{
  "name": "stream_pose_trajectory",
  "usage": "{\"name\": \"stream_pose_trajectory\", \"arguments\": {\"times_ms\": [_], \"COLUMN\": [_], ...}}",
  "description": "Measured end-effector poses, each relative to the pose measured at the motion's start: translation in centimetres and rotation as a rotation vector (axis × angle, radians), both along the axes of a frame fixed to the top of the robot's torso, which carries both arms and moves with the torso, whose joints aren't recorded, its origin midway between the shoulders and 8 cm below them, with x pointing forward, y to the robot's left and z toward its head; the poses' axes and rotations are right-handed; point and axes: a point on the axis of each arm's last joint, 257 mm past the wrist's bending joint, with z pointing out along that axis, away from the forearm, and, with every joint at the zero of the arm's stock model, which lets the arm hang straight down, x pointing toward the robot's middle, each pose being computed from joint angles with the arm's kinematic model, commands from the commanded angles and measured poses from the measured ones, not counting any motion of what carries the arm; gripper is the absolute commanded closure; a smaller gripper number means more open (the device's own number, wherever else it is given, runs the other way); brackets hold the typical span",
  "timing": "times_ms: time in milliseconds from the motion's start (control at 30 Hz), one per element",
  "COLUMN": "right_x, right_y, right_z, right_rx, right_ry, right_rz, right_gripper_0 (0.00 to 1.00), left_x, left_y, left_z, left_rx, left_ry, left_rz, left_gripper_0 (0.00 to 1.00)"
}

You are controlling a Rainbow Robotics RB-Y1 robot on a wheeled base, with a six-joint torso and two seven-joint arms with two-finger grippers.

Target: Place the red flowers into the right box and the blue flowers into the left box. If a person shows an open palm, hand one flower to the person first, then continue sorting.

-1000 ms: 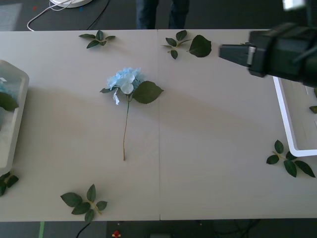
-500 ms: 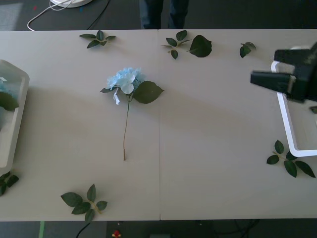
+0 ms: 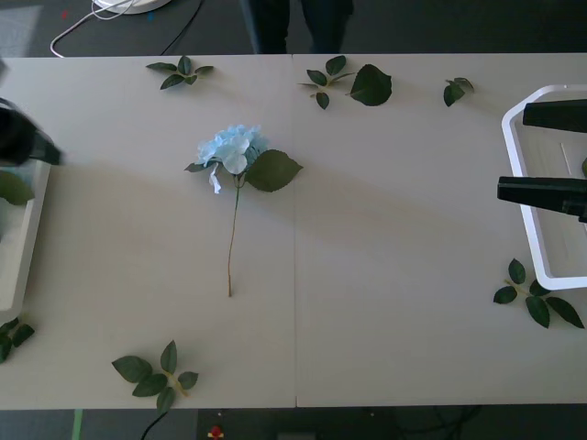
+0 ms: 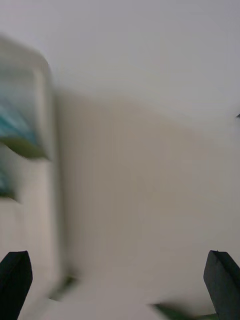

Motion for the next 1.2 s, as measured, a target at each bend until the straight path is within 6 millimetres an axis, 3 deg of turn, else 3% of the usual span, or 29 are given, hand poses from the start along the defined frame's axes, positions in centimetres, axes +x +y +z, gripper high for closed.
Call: {"name": "stream_pose_trajectory", "arguments": {"times_ms": [100, 400, 567, 767, 933, 1200], "right_x": [-0.1, -0.3, -0.3, -0.3, -0.2, -0.2], "right_y": [0.0, -0.3, -0.3, -0.3, -0.3, -0.4], "right_z": [-0.1, -0.8, -0.8, -0.8, -0.8, -0.8], "right_rx": [0.008, 0.008, 0.008, 0.008, 0.008, 0.009], "right_ry": [0.011, 0.029, 0.03, 0.03, 0.031, 0.032], "right_rz": [0.001, -0.006, -0.006, -0.006, -0.007, -0.008], "right_gripper_0": [0.0, 0.0, 0.0, 0.0, 0.0, 0.0], "left_x": [-0.7, -1.9, 0.2, 3.8, 6.0, 7.9], "left_y": [-3.1, -9.4, -14.6, -18.8, -21.3, -24.2], "left_z": [-1.5, -4.2, -6.2, -9.3, -12.1, -17.2], "left_rx": [-0.024, 0.039, 0.028, -0.009, -0.055, -0.173], "left_ry": [0.02, 0.062, 0.018, -0.053, -0.081, -0.057], "left_rz": [0.06, -0.113, -0.147, -0.107, -0.092, -0.041], "left_gripper_0": [0.0, 0.0, 0.0, 0.0, 0.0, 0.0]}}
